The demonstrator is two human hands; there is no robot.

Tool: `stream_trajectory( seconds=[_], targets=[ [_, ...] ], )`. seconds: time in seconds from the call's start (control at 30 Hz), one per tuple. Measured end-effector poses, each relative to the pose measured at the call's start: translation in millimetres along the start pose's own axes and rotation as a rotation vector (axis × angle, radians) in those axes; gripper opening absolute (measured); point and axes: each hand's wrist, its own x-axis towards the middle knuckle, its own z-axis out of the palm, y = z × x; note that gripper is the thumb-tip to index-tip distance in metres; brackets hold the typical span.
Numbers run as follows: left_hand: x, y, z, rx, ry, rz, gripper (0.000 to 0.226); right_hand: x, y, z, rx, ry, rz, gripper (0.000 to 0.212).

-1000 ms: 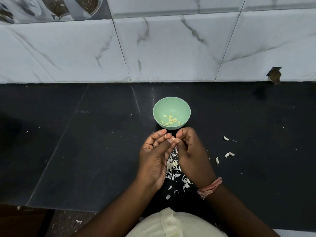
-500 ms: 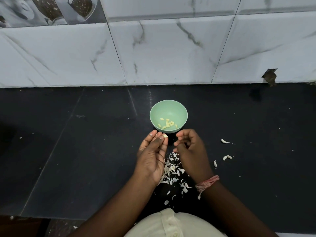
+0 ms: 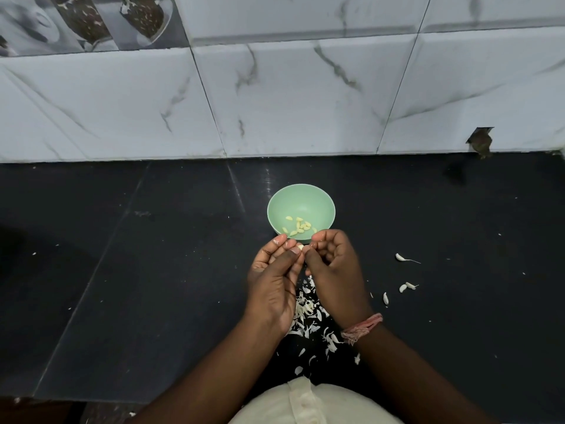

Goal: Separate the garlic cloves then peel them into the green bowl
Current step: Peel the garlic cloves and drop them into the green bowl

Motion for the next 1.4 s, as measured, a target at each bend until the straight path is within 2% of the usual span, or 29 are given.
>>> stream_trajectory(
  seconds=[0.2, 0.37, 0.57, 0.77, 0.93, 1.03, 1.1, 1.17, 1.23, 1.3, 1.4],
  targets=[
    [4, -5, -1, 0.026, 0.005, 0.021, 0.033, 0, 1, 2, -0.092, -0.022, -0.061, 0.016],
    [15, -9, 2, -0.002, 0.071, 0.002, 0.032, -1, 5, 6, -0.18, 0.001, -0.115, 0.016],
    [46, -7, 14, 0.022, 0.194, 0.099, 0.033, 6, 12, -3, -0.185, 0.142, -0.027, 0.022],
    [62, -10, 16, 0.155, 0.307, 0.163, 0.038, 5, 17, -14, -0.178, 0.17, 0.034, 0.025],
    [37, -4, 13, 0.178, 0.248, 0.101, 0.03, -5, 20, -18, -0.181, 0.127, 0.039, 0.03],
    [8, -7, -1, 0.198, 0.158, -0.011, 0.029, -18, 26, -17, -0.388, 0.079, -0.182, 0.031],
    [-9, -9, -9, 0.224, 0.12, -0.142, 0.028, -30, 38, -14, -0.507, -0.077, -0.336, 0.038],
    [-20, -8, -13, 0.242, 0.061, -0.255, 0.043, -39, 54, -13, -0.618, -0.256, -0.373, 0.048],
    [-26, -6, -18, 0.261, 0.016, -0.302, 0.058, -46, 62, -13, -0.796, -0.313, -0.348, 0.058],
    [-30, -5, -22, 0.276, 0.014, -0.281, 0.06, -48, 64, -14, -0.892, -0.311, -0.255, 0.069],
    [-29, -5, -25, 0.308, 0.073, -0.213, 0.057, -44, 57, -18, -0.779, -0.128, -0.091, 0.066]
  ],
)
